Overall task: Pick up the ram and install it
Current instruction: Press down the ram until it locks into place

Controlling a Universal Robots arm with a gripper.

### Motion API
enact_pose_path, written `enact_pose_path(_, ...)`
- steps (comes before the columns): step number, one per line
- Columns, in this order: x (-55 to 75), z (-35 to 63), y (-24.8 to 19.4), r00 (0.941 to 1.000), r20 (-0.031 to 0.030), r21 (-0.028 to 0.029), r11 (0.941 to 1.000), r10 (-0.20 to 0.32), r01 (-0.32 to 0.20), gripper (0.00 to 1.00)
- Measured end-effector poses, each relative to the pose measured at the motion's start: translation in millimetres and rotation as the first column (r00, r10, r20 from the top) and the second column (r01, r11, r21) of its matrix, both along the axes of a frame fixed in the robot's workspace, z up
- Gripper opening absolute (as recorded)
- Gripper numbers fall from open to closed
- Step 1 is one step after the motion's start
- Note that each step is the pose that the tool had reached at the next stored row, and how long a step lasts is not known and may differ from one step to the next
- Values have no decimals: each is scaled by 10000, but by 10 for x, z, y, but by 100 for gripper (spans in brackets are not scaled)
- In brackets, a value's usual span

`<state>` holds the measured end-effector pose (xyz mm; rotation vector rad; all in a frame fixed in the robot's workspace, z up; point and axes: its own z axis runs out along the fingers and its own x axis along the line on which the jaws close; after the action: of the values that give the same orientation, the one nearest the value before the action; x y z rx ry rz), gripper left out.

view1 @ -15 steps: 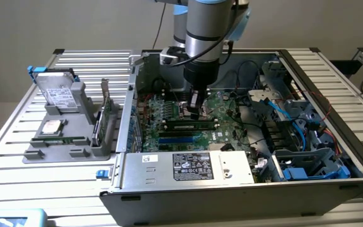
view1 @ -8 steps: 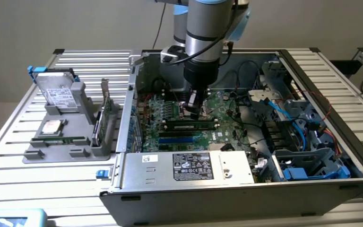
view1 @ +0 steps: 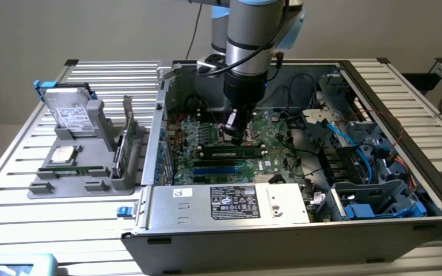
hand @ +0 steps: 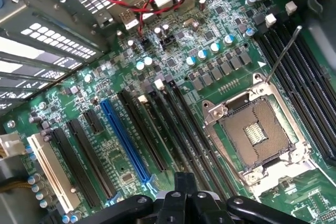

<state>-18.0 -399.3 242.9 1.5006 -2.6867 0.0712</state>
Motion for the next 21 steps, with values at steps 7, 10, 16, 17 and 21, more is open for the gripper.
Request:
enact_pose_path(7,0,0,0,9957,11,0,9957,-926,926,11)
enact_pose_path(10,0,-1,0,9912,15,1,9912,-1324,1324,11)
enact_pose_path(16,0,-3,0,9782,34,5,9782,-2074,2074,11)
enact_pose_path(17,0,-3,0,9756,37,5,9756,-2197,2197,11)
enact_pose_path(21,0,-4,0,9633,49,8,9633,-2683,2683,11)
